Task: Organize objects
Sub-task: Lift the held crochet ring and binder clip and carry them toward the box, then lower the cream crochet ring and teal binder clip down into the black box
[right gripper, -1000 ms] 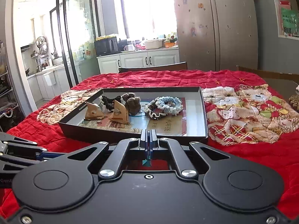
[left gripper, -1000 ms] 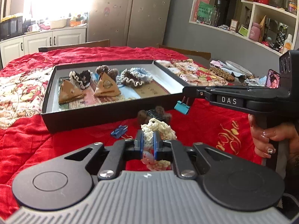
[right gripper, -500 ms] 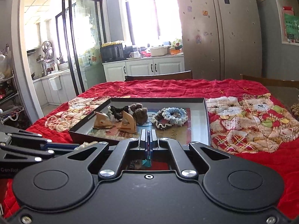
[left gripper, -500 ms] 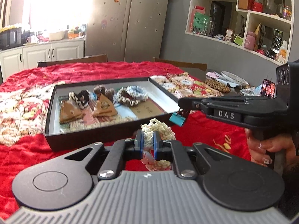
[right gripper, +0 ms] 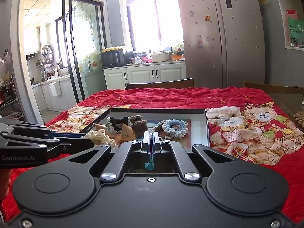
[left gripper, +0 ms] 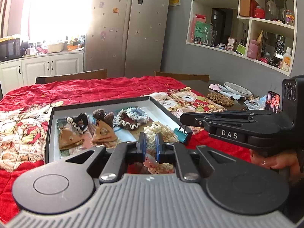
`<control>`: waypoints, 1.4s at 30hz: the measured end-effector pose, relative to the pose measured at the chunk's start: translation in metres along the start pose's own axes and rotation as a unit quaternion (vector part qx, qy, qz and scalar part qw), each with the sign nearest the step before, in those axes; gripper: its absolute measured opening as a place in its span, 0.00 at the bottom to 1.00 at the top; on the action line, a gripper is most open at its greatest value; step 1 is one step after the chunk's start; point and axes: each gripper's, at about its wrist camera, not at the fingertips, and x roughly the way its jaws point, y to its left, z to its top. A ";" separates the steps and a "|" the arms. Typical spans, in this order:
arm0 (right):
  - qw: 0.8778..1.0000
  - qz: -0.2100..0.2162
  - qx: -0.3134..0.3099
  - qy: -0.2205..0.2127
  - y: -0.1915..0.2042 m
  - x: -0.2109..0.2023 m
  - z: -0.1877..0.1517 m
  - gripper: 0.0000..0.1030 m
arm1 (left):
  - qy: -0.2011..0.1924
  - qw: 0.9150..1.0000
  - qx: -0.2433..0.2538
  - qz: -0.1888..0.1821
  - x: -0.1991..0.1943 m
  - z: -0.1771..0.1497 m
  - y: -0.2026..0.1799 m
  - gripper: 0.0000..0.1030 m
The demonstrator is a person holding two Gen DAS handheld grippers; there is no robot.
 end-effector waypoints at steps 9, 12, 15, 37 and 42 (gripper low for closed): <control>1.000 -0.010 0.000 -0.007 -0.008 0.018 0.021 0.03 | -0.002 1.000 -0.006 0.019 0.026 0.023 0.008 0.12; 1.000 -0.014 0.002 -0.007 -0.011 0.027 0.027 0.03 | -0.004 1.000 -0.011 0.027 0.036 0.031 0.013 0.12; 1.000 -0.018 -0.001 -0.005 -0.012 0.037 0.030 0.03 | -0.005 0.999 -0.014 0.036 0.047 0.039 0.017 0.12; 0.998 -0.044 0.025 0.037 -0.038 0.118 0.019 0.03 | 0.041 0.996 -0.059 0.053 0.124 0.037 0.048 0.12; 0.998 -0.042 0.034 0.044 -0.043 0.131 0.014 0.03 | 0.048 0.996 -0.062 0.052 0.133 0.034 0.051 0.12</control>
